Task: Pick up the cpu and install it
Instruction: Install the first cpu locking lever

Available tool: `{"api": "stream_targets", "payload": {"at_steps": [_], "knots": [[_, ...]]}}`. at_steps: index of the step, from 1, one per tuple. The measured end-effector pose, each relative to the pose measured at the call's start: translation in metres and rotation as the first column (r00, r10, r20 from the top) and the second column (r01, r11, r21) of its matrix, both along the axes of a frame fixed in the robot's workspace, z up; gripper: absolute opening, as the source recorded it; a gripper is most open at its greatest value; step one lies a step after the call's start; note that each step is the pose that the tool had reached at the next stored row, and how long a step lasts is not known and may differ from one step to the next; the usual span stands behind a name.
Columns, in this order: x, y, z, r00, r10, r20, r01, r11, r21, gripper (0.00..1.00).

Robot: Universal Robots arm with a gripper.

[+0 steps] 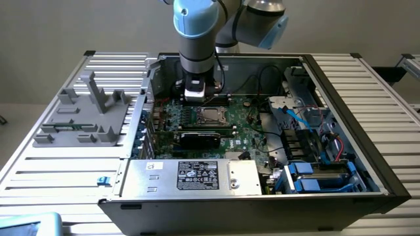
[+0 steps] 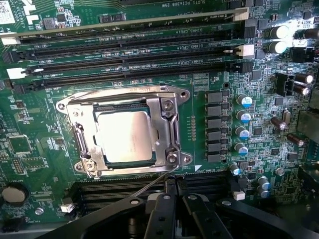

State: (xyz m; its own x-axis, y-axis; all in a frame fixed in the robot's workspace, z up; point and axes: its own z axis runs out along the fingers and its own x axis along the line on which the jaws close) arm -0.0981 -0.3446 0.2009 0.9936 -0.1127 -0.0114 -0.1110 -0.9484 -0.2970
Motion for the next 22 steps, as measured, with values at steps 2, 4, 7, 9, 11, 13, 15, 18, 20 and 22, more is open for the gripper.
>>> {"api": "stream_targets", "payload": {"at_steps": [2,4,7,9,11,13,15,18,20,22], "knots": [[0.0009,0.0,-0.0005,1.0,-0.003,-0.0002,0.003,1.0,0.0,0.12],[0.0014,0.0,-0.0011,1.0,-0.006,-0.0001,0.006,1.0,-0.0001,0.12],[0.0018,0.0,-0.0023,0.9999,-0.011,0.0,0.011,0.9999,0.0,0.12],[0.0021,-0.0001,-0.003,0.9999,-0.014,-0.0002,0.014,0.9999,-0.0001,0.12],[0.0027,-0.0002,-0.0036,0.9998,-0.018,-0.0003,0.018,0.9998,-0.0002,0.12],[0.0034,-0.0004,-0.0042,0.9997,-0.023,0.0,0.023,0.9997,0.0001,0.12],[0.0039,-0.0007,-0.0047,0.9996,-0.028,0.0001,0.028,0.9996,0.0002,0.12],[0.0043,-0.0016,-0.0054,0.9993,-0.036,0.0001,0.036,0.9993,0.0002,0.12],[0.0045,-0.002,-0.0059,0.9992,-0.041,-0.0003,0.041,0.9992,0.0004,0.12],[0.0045,-0.0021,-0.0063,0.999,-0.046,-0.0009,0.046,0.999,0.0004,0.12]]}}
